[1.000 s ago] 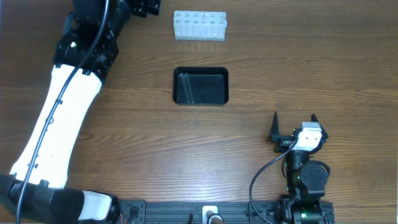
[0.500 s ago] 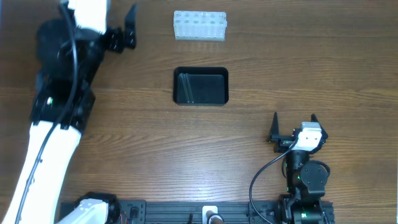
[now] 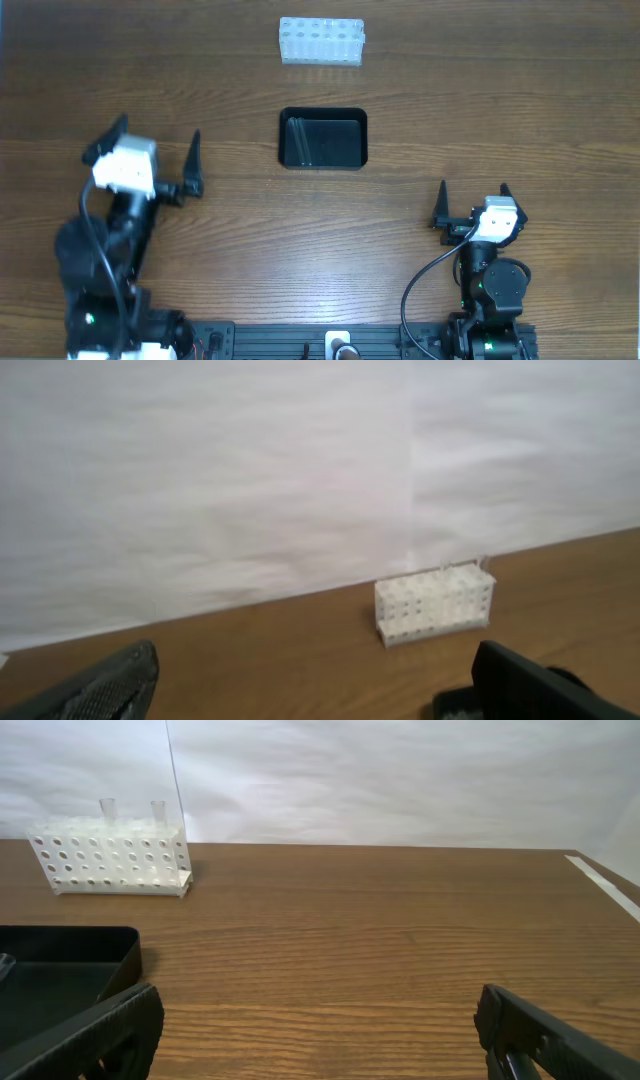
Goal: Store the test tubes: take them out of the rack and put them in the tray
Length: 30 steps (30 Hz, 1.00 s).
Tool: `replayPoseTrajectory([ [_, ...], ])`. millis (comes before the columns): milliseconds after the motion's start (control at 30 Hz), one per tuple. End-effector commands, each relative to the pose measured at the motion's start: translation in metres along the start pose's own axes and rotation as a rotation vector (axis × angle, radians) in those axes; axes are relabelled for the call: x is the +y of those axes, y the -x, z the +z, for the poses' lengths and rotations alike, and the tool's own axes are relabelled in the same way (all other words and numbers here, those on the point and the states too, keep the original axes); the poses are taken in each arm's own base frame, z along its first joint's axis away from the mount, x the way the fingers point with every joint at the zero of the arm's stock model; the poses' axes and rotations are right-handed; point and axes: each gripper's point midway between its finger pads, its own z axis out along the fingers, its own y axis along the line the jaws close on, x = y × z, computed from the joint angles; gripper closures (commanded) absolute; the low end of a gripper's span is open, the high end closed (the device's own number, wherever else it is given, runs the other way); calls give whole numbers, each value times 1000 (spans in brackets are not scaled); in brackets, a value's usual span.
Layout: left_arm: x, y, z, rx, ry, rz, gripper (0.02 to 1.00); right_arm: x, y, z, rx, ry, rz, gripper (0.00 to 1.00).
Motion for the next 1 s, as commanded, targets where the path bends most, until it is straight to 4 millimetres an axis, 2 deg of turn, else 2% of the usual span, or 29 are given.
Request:
replayPoseTrajectory([
  [33,-9,-31,-18,-34,-14,15,18,-1,-2,0,1,-3,-4,7],
  [267,-18,-74,-27,-67,-27,21,18,-1,-2,0,1,-3,-4,7],
  [567,-25,-99,-31,-96,-47,26,18,-1,-2,0,1,-3,-4,7],
  [733,-26,-113,-30,-43,-51,17,20,-1,-2,0,1,-3,-4,9],
  [867,-25,-139,-31,60,-49,-2,18,-1,-2,0,1,-3,-4,9],
  [1000,-25,-138,-31,57,-48,-1,18,-1,-2,0,1,-3,-4,7],
])
